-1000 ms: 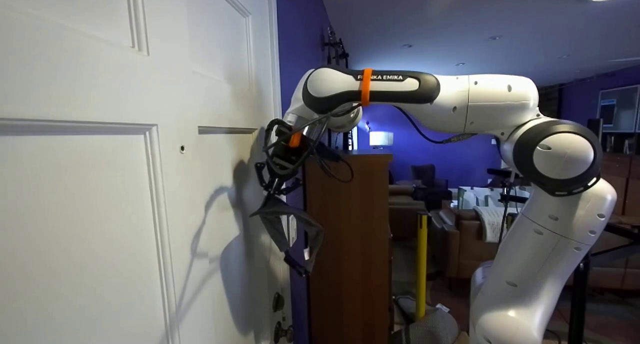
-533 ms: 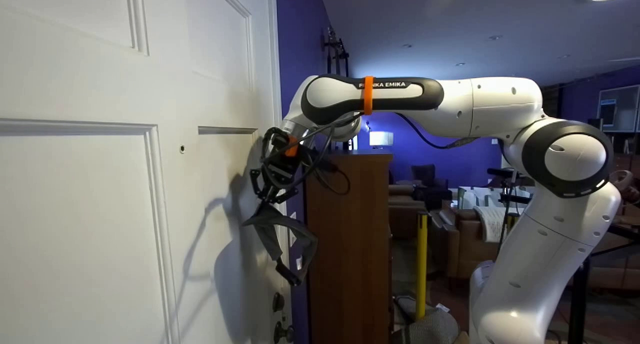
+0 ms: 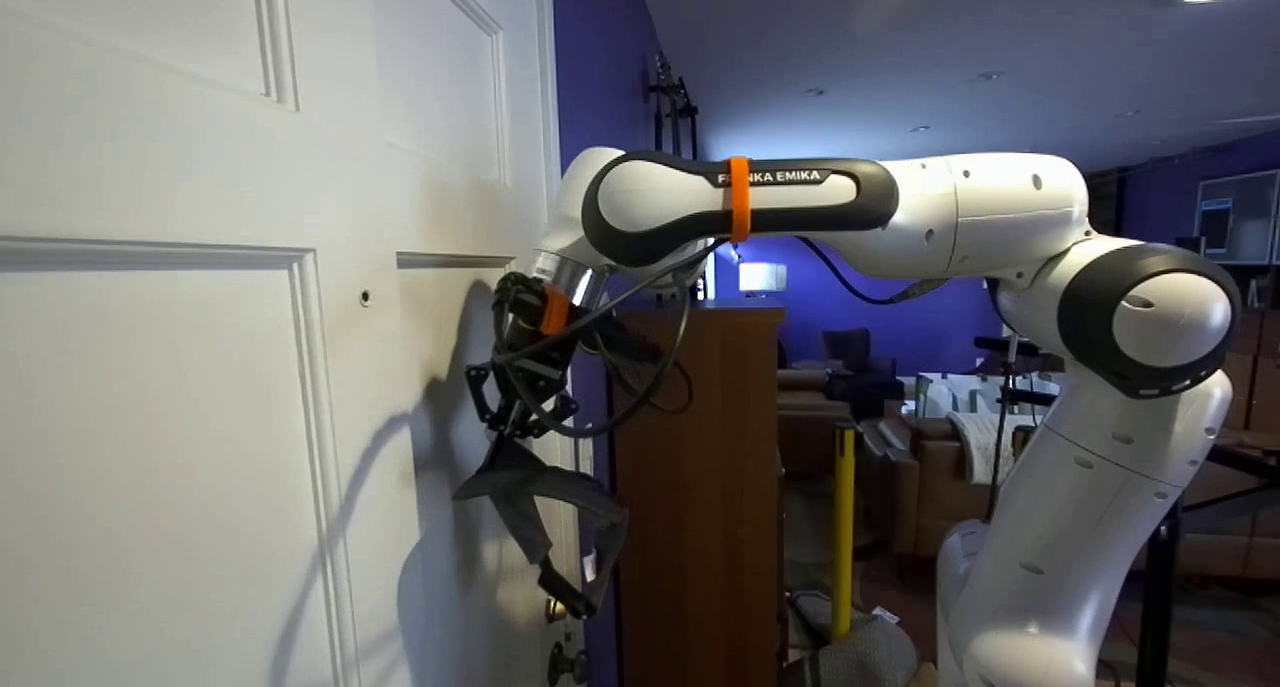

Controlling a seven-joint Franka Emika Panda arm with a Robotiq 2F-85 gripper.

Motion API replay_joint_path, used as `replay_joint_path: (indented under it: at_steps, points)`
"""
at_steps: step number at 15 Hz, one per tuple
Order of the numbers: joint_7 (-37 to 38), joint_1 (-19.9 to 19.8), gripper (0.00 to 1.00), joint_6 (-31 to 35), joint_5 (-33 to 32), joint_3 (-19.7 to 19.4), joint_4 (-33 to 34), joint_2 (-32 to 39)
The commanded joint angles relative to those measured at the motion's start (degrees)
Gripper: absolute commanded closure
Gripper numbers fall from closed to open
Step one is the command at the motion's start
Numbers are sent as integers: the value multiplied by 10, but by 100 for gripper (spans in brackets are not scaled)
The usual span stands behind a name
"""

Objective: Remove the half cap from the cabinet top and hang it on the door coat hanging hook

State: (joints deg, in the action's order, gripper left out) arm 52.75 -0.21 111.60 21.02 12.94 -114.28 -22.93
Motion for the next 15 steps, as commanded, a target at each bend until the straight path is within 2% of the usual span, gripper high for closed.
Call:
replay_joint_path:
  at_steps: [1, 6, 10, 15]
  points:
    - [70, 17, 99, 56, -37, 34, -42, -26]
    - [148, 26, 99, 169, -89, 77, -91, -20]
    - [184, 32, 99, 251, -119, 95, -124, -8]
    - [191, 45, 99, 295, -128, 94, -147, 6]
